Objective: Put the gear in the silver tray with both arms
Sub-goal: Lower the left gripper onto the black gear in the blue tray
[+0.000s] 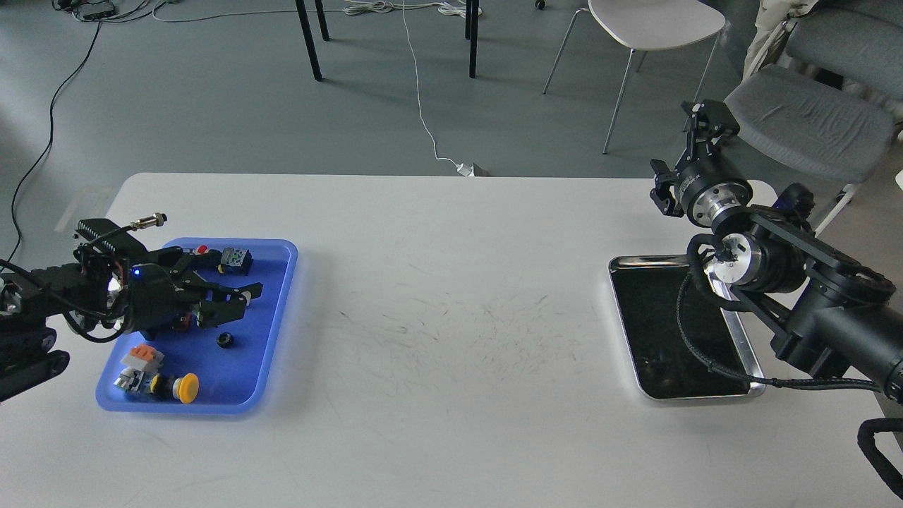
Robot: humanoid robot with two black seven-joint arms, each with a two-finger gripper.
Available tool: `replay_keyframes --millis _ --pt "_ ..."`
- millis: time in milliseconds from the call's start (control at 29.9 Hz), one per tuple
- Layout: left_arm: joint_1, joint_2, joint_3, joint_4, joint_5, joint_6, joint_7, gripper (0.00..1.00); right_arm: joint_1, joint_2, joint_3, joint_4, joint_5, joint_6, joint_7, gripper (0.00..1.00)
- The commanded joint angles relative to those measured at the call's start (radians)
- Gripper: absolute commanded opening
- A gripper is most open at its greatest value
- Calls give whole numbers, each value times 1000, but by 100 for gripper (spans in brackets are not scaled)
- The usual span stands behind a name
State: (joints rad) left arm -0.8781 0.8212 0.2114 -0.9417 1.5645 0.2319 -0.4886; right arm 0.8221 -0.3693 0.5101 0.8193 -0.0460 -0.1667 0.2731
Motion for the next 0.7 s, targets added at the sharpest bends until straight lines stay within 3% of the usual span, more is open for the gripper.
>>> replay_keyframes --millis 0,134,669 --pt "31 -2 3 11 14 9 0 94 0 0 -1 0 0 0 0 99" --pt "37 -5 6 18 14 26 0 86 0 1 -1 0 0 0 0 99" --pt "76 -68 13 90 11 95 0 79 -1 0 -1 -2 0 1 0 99"
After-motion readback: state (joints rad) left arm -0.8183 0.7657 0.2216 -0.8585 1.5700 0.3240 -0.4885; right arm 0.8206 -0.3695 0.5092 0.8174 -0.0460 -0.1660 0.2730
